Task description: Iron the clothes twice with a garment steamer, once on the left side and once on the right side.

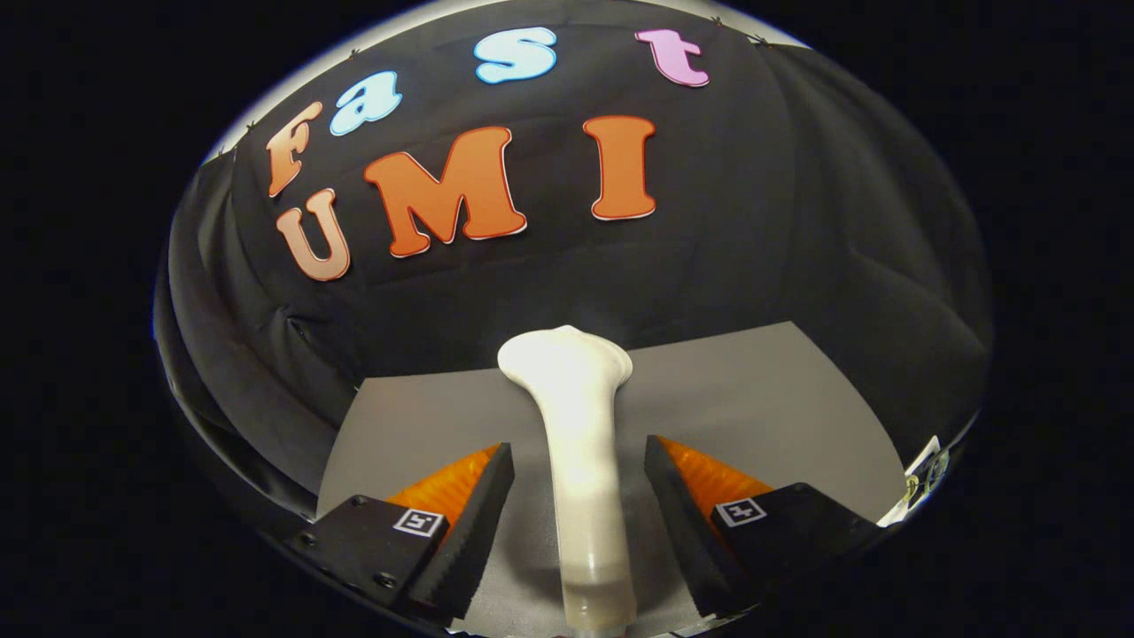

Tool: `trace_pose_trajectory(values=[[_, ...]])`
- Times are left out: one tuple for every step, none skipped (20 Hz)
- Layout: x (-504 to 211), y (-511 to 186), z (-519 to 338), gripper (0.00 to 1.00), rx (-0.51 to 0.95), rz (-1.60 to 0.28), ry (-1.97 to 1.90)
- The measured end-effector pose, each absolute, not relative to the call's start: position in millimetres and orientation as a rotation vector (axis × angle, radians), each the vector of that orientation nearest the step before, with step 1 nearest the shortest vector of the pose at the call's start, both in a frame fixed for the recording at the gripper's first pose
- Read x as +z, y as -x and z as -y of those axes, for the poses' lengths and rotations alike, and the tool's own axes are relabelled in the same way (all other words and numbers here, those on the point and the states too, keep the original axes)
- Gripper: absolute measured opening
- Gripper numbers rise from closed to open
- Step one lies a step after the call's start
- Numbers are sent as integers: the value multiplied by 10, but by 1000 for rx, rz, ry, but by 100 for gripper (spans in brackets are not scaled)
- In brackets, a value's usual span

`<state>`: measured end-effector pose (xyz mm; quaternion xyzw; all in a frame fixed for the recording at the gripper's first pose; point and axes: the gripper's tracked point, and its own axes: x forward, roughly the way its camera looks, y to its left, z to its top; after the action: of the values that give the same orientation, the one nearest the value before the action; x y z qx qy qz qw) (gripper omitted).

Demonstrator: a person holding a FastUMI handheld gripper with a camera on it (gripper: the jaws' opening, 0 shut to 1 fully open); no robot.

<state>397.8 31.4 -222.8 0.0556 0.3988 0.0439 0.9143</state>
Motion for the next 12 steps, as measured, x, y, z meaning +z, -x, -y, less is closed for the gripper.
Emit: trace_pose_trajectory(values=[[-2296,-3953,-324,95,95,-843,-102],[-2369,-3927,-316,92,95,-865,-90],[-2443,-3906,-294,88,86,-894,-87],[-2480,-3848,-272,85,72,-933,-107],[-2553,-3868,-253,69,49,-955,-133],[-2466,-3884,-273,53,53,-930,-152],[-2541,-3860,-297,53,79,-946,-149],[-2488,-3868,-303,50,89,-925,-152],[-2446,-3877,-280,48,92,-911,-150],[-2364,-3864,-278,47,99,-885,-147],[-2318,-3911,-265,47,91,-840,-139],[-2257,-3933,-226,46,83,-787,-126]])
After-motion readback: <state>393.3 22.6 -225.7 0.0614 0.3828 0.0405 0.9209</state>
